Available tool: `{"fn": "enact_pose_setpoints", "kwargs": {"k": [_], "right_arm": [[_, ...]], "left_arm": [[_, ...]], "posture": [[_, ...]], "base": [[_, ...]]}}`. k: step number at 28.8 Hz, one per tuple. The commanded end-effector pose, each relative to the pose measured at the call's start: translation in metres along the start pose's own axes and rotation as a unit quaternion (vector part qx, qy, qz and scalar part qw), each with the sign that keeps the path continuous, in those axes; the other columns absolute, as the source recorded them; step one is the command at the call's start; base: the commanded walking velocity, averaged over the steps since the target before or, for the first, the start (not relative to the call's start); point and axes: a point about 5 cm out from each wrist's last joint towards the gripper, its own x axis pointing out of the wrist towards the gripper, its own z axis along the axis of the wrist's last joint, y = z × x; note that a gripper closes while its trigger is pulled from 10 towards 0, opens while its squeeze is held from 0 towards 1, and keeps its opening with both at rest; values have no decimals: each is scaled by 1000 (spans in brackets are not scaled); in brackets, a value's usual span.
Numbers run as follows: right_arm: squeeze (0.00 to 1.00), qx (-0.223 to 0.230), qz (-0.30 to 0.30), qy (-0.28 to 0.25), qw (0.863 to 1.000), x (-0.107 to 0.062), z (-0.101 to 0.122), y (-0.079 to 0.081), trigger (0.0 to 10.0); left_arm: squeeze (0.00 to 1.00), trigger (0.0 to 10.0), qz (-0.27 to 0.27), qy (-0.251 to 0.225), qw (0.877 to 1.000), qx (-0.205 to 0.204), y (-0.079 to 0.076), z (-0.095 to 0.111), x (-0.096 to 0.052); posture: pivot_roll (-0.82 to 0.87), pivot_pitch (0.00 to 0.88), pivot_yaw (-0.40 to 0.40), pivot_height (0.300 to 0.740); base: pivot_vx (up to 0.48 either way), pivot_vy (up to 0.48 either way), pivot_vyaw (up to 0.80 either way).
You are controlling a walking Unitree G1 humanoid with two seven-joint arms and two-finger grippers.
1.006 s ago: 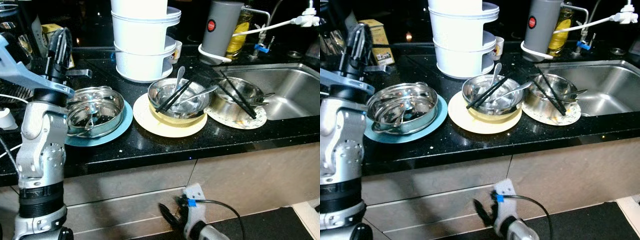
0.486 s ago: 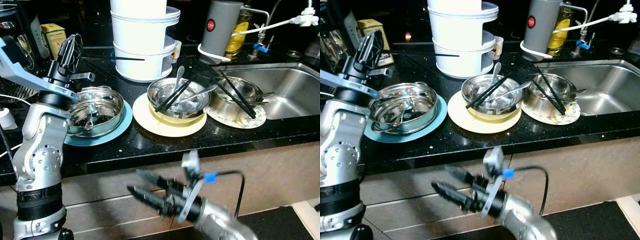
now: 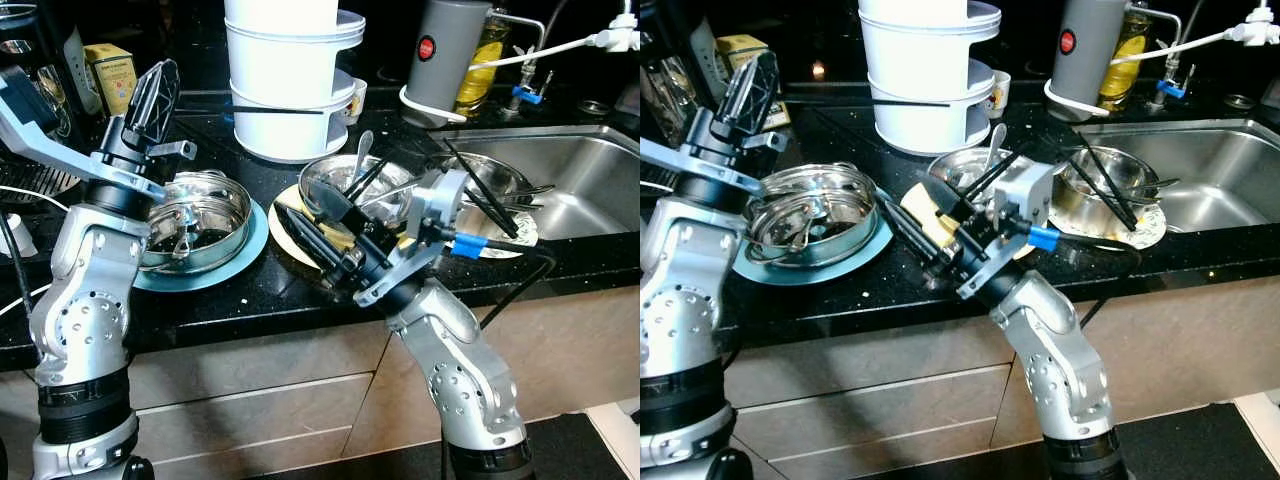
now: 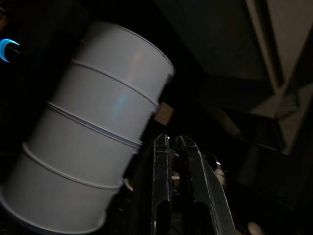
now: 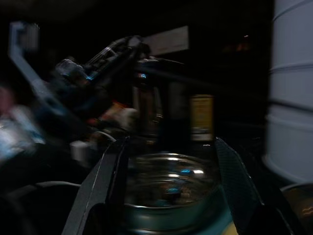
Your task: Kitchen organization
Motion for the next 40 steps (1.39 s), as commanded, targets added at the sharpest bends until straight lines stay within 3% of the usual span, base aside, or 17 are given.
{"fn": "enact_pose_setpoints", "kwargs": {"k": [1,2,3,4,5,7,9,12,13,14,16,19,26,31,32,33,40], "right_arm": [[0,-40,0,-12,999,3,11,0,10000],[0,-40,0,-12,999,3,11,0,10000],[0,-92,8,4,996,6,16,-1,10000],[1000,-148,19,26,988,8,17,-2,10000],[1000,-148,19,26,988,8,17,-2,10000],[1000,-200,36,57,978,10,14,-2,10000],[1000,-200,36,57,978,10,14,-2,10000],[1000,-237,39,66,968,13,12,-3,10000],[1000,-306,41,73,948,17,13,-4,10000],[1000,-306,41,73,948,17,13,-4,10000],[0,-345,47,82,934,19,13,-5,10000],[0,-373,53,91,922,20,12,-6,10000],[0,-399,41,106,910,19,9,-11,10000],[0,-397,36,118,909,17,5,-15,10000],[0,-393,35,120,911,16,5,-16,2863],[0,-385,32,121,914,16,4,-17,0],[0,-370,24,122,920,15,3,-18,0]], "left_arm": [[0,0,-32,4,999,-12,-8,3,-1],[0,0,-32,4,999,-12,-8,3,-1],[0,0,-48,15,999,-17,-11,3,-2],[0,0,-56,26,998,-17,-12,2,-3],[0,0,-56,26,998,-17,-12,2,-3],[0,0,-60,42,997,-11,-11,1,-4],[0,0,-60,42,997,-11,-11,1,-4],[0,0,-71,62,996,-6,-13,-2,-5],[0,0,-89,93,992,7,-15,-5,-7],[0,0,-89,93,992,7,-15,-5,-7],[0,0,-94,109,989,20,-14,-6,-9],[0,0,-104,124,986,29,-13,-5,-10],[0,0,-114,133,984,29,-15,-7,-11],[0,0,-129,134,982,19,-19,-7,-12],[0,0,-131,134,982,17,-21,-7,-12],[0,0,-135,136,981,13,-22,-8,-13],[0,0,-140,139,980,10,-23,-9,-13]], "posture": [[-59,125,-36,740],[-59,125,-36,740],[-56,123,-37,740],[-56,123,-37,740],[-56,123,-37,740],[-56,123,-37,740],[-56,123,-37,740],[-57,129,-35,740],[-57,130,-35,740],[-57,130,-35,740],[-55,132,-35,740],[-55,132,-35,740],[-55,134,-35,740],[-55,134,-35,740],[-55,134,-35,740],[-55,134,-35,740],[-55,134,-35,740]], "base": [[0,0,0],[0,0,0],[0,0,0],[0,0,0],[0,0,0],[0,0,0],[0,0,0],[0,0,0],[0,0,0],[0,0,0],[0,0,0],[0,0,0],[0,0,0],[0,0,0],[0,0,0],[0,0,0],[0,0,0]]}}
